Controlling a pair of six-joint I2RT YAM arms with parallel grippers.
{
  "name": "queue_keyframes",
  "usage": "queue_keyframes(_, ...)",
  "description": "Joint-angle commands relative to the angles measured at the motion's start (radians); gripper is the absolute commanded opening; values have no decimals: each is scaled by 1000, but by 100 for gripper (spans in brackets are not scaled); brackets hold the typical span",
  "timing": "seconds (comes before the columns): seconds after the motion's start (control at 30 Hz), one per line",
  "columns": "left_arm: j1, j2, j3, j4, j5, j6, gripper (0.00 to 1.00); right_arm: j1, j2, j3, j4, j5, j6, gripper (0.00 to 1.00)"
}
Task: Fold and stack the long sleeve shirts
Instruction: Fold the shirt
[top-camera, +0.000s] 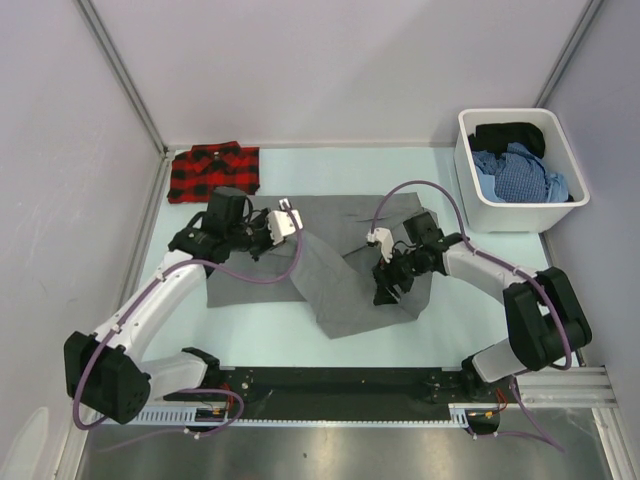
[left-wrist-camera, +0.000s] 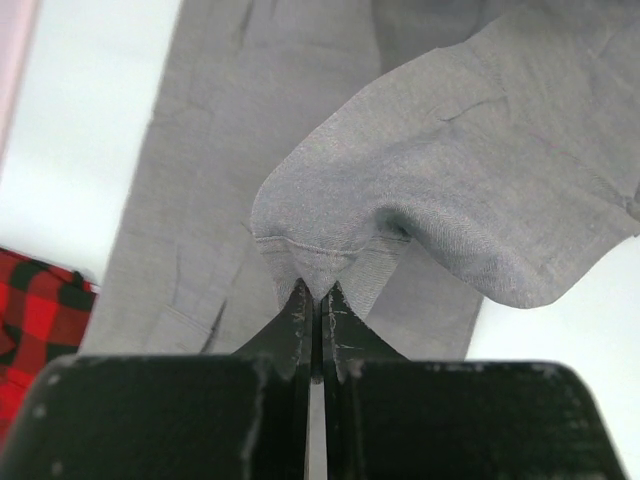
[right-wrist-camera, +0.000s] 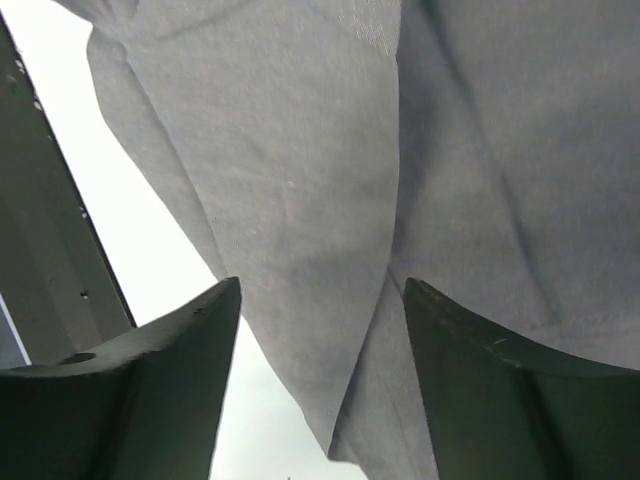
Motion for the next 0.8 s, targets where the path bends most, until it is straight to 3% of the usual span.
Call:
queue_keyframes(0.0,5,-41,49,78,35,10,0,13,27,51,49,-53,4,69)
queue_keyframes(0.27,12,-97,63,88,110,54,0,4,102,77,106,-50,18,71)
queue_keyframes(0.33,12,-110,54,82,126,60,0,4,108,91,100,-51,14,58)
queue_keyframes(0.37,13,-123,49,82,135,60,0,1,105,92,98,-56,16,46)
queue_keyframes(0.43,13,-137,41,80,147,57,0,-10,93,88,102,-61,25,31)
queue_keyframes(0.47,12,-152,43,80,152,51,0,-12,81,85,102,-67,30,15)
queue_keyframes(0.53,12,-167,61,80,175,39,0,-15,67,82,102,-61,45,2)
queue_keyframes(0.63,4,-178,133,-28,377,48,1,-28,36,85,109,-45,80,0)
queue_keyframes(0.7,-36,-148,184,-212,521,51,3,-39,10,85,109,-44,97,0)
queue_keyframes(0.77,-189,-141,172,-402,538,118,9,-47,-20,77,86,-21,113,0)
